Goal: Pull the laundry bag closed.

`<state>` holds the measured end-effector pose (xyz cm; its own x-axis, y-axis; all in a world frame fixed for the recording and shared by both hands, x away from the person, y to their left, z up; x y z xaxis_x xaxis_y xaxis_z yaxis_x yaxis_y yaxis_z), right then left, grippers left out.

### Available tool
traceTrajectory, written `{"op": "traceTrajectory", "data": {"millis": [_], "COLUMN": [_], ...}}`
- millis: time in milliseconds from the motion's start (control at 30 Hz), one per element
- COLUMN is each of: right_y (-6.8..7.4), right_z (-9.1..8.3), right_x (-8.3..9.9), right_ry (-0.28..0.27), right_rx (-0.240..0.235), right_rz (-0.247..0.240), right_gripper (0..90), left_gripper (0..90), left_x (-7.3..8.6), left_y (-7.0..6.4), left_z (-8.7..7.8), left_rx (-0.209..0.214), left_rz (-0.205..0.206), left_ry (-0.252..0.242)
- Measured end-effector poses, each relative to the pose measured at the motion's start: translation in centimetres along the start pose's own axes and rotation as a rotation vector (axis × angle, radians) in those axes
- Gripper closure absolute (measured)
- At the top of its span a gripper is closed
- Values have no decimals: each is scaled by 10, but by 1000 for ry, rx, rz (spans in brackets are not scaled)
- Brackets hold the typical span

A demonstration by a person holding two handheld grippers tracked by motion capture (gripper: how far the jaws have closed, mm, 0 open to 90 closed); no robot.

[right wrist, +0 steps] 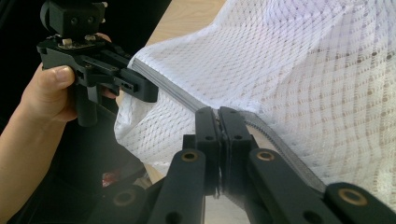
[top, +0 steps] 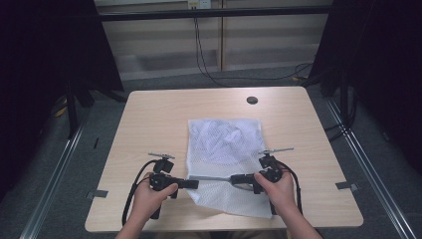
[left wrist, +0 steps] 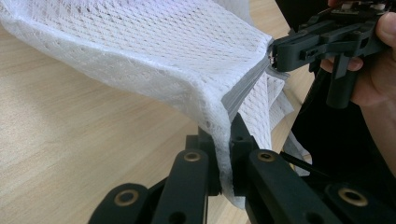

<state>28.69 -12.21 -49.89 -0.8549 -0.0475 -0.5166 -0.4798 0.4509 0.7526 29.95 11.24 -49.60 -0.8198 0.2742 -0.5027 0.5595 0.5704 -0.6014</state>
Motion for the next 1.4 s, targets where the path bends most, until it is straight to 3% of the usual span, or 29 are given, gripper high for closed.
{"op": "traceTrajectory", "data": {"millis": [167,267,333,500,533,667,767,967,1400], "right_y": [0,0,-2,-5,-6,-8,-11,-11,-13], "right_z": [0,-2,-5,-12,-12,-15,-19,-22,-27], "right_x": [1,1,1,2,2,2,3,3,4], "right_ry": [2,6,2,-7,-8,-7,-15,-15,-11], "right_rx": [-5,0,5,11,13,22,25,26,27], "right_rz": [-3,0,5,11,6,8,11,21,26], "right_gripper": [877,877,877,877,877,877,877,877,877], "left_gripper": [883,883,883,883,883,883,883,883,882], "left_x": [0,0,1,1,1,1,1,1,1], "left_y": [-1,2,3,3,1,5,4,4,4], "left_z": [0,-1,-3,-3,-2,-4,-5,-4,-3], "left_rx": [3,-10,-1,1,4,-14,6,-5,-8], "left_rz": [-19,-8,-30,-13,-29,-25,-37,-18,-28], "left_ry": [-2,4,-1,4,0,-1,-2,3,4]}}
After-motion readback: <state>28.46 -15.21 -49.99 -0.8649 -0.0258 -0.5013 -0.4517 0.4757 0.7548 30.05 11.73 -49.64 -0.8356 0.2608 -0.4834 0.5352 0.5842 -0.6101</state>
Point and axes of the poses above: each handheld gripper's, and its own axes: z roughly forward along the jaws, x roughly out of its underside, y roughly to its left, the point moved 6 cm from there along z, roughly forward along the jaws, and after that the axes turned 5 degrees about -x, right-handed, at the moved point
